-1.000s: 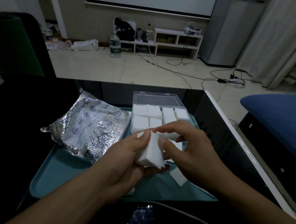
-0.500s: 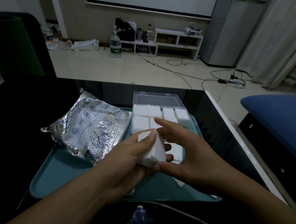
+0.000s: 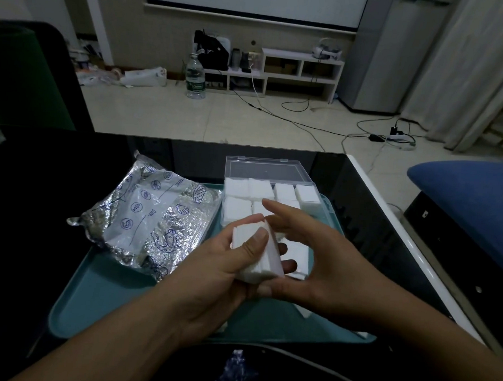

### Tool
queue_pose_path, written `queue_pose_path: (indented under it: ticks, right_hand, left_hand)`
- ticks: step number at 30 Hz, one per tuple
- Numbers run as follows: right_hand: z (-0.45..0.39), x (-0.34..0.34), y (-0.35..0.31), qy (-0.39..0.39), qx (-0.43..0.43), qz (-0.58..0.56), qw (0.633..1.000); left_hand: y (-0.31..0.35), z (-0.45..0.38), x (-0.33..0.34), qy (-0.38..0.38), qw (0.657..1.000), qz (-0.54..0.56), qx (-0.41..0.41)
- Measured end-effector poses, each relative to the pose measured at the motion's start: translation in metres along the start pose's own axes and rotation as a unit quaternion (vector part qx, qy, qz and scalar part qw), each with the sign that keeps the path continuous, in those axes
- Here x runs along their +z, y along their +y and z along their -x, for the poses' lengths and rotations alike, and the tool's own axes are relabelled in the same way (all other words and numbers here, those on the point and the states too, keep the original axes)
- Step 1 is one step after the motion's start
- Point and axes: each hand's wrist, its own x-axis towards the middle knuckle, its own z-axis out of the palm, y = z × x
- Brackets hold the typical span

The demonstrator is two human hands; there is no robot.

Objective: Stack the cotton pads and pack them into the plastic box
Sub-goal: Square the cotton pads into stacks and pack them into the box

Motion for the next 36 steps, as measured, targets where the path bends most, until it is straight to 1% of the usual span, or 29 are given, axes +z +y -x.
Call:
queue_pose_path:
  ticks: [5,11,13,15,17,21,25,31,36]
  right_hand:
    - [0.000,0.000,-0.002,0.014,-0.010,-0.008,1.000]
    - [0.002,0.003,-0.005,0.004,-0.015,-0.011,1.000]
    - [0.002,0.008,-0.005,0.009,-0.028,0.019,0.999]
    - [0.002,0.015,-0.004,0.022,-0.052,0.082,0.995]
    - [0.002,0.020,-0.002,0.037,-0.065,0.114,0.991]
    - [0.002,0.022,-0.001,0.060,-0.073,0.090,0.991]
    - [0.003,0.022,-0.001,0.060,-0.068,0.078,0.993]
    - [0.003,0.019,-0.002,0.054,-0.073,0.043,0.995]
    - [0.001,0.018,-0.002,0.052,-0.069,0.033,0.996]
  left_hand:
    - [-0.002,-0.001,-0.001,-0.018,1.000,-0.010,0.011]
    - [-0.008,-0.005,-0.005,-0.048,0.998,-0.037,0.015]
    - [-0.012,-0.006,-0.005,-0.042,0.997,-0.056,0.035]
    - [-0.014,-0.006,-0.005,-0.027,0.996,-0.069,0.050]
    - [-0.015,-0.006,-0.005,-0.012,0.996,-0.064,0.056]
    - [-0.011,-0.006,-0.002,-0.011,0.998,-0.045,0.049]
    - [-0.009,-0.004,0.000,0.014,0.999,-0.031,0.042]
    - [-0.008,-0.002,0.000,0.004,0.998,-0.054,0.038]
    - [-0.007,-0.002,-0.001,-0.037,0.997,-0.062,0.039]
